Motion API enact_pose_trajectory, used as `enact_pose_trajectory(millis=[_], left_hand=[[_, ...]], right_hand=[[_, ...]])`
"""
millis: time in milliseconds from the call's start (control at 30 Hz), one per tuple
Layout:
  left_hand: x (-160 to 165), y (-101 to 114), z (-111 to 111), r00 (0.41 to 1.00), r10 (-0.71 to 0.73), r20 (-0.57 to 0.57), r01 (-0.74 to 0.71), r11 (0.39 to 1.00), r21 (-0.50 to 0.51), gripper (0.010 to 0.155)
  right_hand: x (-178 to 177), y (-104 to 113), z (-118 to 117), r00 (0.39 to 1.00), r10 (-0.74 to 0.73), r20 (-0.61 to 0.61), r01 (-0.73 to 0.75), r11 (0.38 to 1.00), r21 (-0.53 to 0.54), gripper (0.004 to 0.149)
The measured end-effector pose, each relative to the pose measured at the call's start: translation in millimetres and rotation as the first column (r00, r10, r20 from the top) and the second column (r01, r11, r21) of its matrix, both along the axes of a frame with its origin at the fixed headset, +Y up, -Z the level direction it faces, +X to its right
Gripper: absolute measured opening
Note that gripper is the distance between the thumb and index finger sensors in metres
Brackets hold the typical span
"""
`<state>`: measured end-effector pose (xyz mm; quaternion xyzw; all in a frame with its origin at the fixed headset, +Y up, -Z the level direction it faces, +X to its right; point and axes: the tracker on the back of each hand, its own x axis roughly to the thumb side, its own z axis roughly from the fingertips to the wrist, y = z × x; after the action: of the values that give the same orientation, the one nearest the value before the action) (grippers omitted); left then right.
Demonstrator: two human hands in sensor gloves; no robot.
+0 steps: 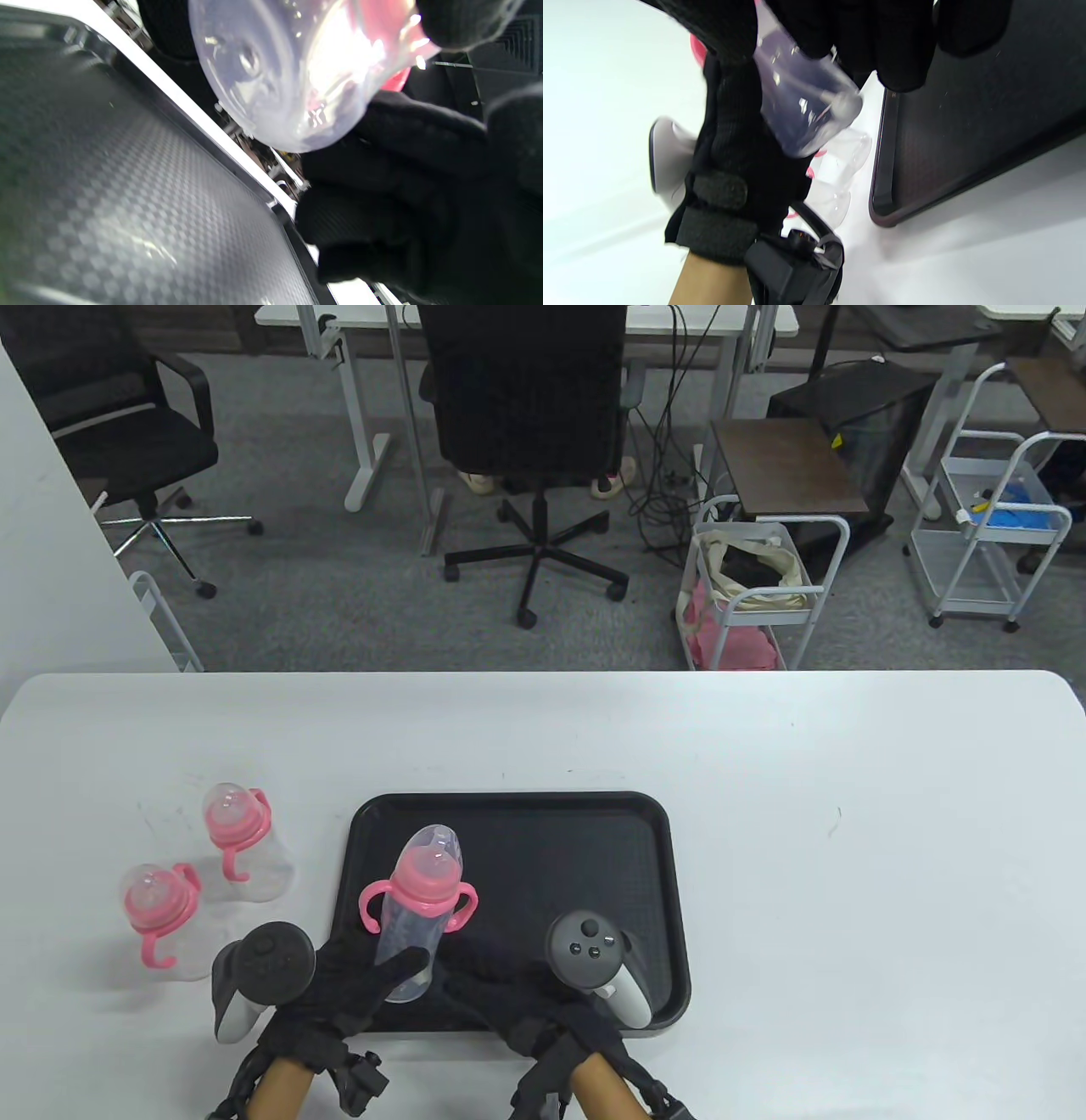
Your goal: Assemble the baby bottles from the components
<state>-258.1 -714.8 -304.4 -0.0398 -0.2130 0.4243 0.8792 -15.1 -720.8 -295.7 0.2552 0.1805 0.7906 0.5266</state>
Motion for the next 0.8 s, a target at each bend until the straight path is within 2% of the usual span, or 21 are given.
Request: enact_pose_trajectory(millis=[200,333,500,700,800], left_hand=[[7.3,-2.1,-3.5,0.995,0.037,0.093,-0.032,0.998,-0.058,0.083],[10.1,0.7,-2.8,0.994,0.006,0.113,-0.003,0.999,-0.032,0.074],[12.4,2.3,-2.6,0.987,-0.007,0.161,0.013,0.999,-0.033,0.063],[6.5,3.9,-2.3,0.990,-0.034,0.137,0.033,0.999,0.010,0.059],[5.6,4.4,-1.6,0.985,-0.103,0.139,0.099,0.995,0.031,0.058]], right_hand=[[3.3,-1.1,-1.7,0.997,0.013,0.075,-0.013,1.000,0.012,0.086],[7.2,-1.2,-2.9,0.988,0.062,0.138,-0.067,0.997,0.037,0.091],[12.6,-1.1,-3.8,0.962,0.101,0.253,-0.121,0.990,0.067,0.091],[13.0,-2.4,-2.1,0.946,0.109,0.305,-0.151,0.982,0.115,0.094],[15.8,-1.2,-1.9,0.929,0.113,0.351,-0.172,0.975,0.141,0.094]])
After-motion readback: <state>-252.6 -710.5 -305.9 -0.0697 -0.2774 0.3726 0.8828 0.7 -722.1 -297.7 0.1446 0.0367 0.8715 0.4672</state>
